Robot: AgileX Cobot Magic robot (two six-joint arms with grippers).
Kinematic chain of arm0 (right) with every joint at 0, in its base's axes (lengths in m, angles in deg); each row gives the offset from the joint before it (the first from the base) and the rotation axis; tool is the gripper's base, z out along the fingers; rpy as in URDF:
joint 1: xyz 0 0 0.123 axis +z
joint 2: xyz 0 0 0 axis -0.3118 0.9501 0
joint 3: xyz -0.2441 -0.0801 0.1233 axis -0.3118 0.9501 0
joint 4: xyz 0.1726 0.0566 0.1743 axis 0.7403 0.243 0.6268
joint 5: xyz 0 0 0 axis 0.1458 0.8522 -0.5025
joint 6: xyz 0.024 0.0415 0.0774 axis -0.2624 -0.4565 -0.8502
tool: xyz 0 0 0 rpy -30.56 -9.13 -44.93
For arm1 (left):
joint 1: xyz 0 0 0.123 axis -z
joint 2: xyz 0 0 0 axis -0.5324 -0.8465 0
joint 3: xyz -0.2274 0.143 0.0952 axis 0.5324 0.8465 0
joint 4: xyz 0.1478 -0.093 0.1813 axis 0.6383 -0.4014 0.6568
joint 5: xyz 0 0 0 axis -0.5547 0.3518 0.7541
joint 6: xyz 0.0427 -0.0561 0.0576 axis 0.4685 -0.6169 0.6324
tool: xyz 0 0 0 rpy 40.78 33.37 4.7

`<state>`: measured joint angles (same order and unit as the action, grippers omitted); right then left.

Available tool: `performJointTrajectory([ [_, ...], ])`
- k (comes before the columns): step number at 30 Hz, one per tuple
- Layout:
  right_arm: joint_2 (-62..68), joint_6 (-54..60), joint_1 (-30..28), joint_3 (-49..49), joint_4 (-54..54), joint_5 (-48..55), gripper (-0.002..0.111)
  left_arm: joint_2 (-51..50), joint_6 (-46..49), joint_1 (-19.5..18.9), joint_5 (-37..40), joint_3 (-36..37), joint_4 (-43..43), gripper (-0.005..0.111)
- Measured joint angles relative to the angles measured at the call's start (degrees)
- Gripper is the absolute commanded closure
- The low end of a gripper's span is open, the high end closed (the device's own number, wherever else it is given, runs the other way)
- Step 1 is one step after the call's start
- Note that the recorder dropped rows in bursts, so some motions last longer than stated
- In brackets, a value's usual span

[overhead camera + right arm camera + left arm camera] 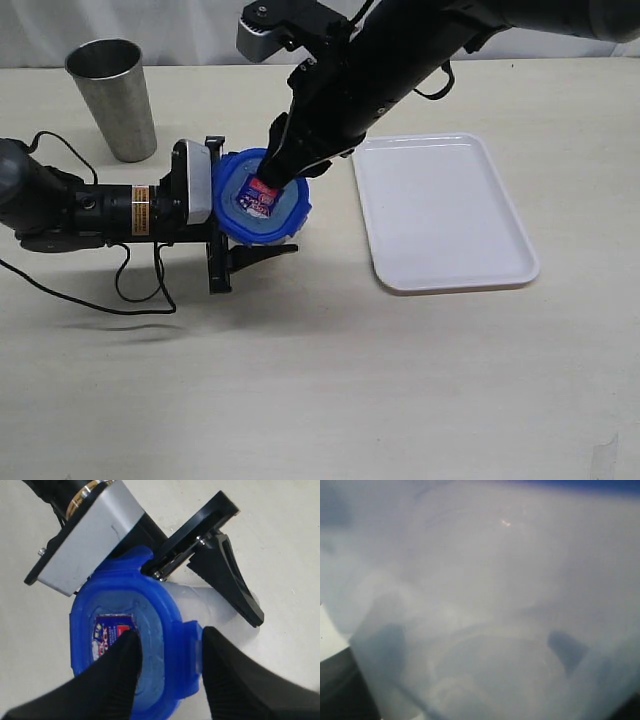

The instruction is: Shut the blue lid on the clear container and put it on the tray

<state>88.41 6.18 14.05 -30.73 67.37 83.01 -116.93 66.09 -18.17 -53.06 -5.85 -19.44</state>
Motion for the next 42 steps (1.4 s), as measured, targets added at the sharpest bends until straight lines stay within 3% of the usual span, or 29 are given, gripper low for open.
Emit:
performJointTrajectory([
  [9,-0.13,0.34,-0.1,-0.12,-0.28,-0.04,0.089,0.0,0.06,0.0,0.11,0.0,0.1,0.107],
  [15,-3.54,-0.42,-0.1,0.69,-5.62,-7.65,0.089,0.0,-11.17,0.0,0.68,0.0,-3.99,0.107],
  [21,-7.13,-3.98,-0.1,1.71,-8.37,-8.44,0.089,1.78,-13.72,0.1,3.77,0.0,-2.37,0.107],
  [24,-10.02,2.74,0.03,1.71,-8.25,-7.99,0.089,5.48,-13.95,0.1,8.59,0.0,5.75,0.107],
  [29,-11.41,11.32,2.6,1.71,-8.12,-4.92,0.088,10.37,-18.5,0.1,9.25,0.1,19.21,0.107],
  [31,-11.41,14.94,3.76,1.71,-8.03,-3.42,0.082,11.81,-19.83,0.1,9.25,0.1,22.22,0.107],
  [35,-11.41,20.75,6.7,1.71,-8.03,-1.41,0.067,13.19,-20.71,0.21,8.03,0.1,24.88,0.107],
  [42,-11.41,18.53,9.18,1.71,-9.53,-3.72,0.069,13.26,-20.84,0.64,7.5,0.1,25.51,0.107],
])
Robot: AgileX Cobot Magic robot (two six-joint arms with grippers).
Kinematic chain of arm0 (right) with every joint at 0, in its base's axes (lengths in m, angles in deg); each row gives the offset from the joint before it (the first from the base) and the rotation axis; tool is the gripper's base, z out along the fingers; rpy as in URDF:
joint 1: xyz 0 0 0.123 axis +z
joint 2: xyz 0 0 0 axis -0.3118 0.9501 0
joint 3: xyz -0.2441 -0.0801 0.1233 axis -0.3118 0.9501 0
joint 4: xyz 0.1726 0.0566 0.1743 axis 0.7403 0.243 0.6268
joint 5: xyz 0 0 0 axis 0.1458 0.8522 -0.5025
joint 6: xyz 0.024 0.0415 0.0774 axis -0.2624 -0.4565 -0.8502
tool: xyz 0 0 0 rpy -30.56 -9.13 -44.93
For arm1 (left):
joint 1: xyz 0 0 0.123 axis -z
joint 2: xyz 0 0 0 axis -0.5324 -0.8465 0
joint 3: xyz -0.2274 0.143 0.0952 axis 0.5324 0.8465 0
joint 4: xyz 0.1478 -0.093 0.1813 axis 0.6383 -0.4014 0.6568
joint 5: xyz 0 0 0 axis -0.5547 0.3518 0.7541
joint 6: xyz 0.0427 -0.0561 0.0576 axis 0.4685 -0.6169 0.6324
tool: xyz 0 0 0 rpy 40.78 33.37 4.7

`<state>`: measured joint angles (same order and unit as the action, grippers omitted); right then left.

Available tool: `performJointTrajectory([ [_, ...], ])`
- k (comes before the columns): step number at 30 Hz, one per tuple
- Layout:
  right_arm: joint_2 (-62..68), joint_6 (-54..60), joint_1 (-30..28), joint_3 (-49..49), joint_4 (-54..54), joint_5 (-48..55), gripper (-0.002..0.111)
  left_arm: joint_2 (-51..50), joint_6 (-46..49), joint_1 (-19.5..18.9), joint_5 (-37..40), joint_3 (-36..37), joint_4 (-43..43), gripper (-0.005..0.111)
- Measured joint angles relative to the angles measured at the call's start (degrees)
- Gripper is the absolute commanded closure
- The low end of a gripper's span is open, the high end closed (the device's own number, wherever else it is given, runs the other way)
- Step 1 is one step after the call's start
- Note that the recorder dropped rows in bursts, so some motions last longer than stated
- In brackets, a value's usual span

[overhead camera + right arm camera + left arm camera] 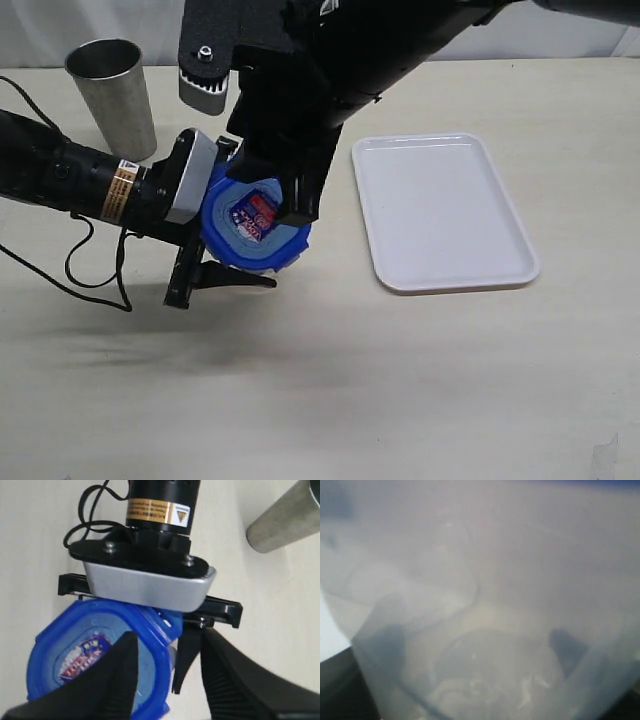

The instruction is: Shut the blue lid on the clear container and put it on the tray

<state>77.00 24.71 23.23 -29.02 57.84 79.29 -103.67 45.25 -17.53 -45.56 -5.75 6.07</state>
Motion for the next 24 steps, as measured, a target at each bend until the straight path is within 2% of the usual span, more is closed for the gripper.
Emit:
performJointTrajectory([
  [5,-0.1,-7.44,0.0,1.41,-8.43,-0.56,0.066,0.0,-0.26,0.0,0.22,0.0,-1.4,0.107],
  [13,-0.59,-9.86,0.0,7.79,-14.08,-2.55,0.066,-0.31,-0.26,0.0,4.04,0.21,-1.52,0.107],
  [24,-0.59,-12.19,0.0,8.65,-14.94,-2.07,0.066,-0.31,-0.26,0.0,4.38,0.33,-2.01,0.107],
])
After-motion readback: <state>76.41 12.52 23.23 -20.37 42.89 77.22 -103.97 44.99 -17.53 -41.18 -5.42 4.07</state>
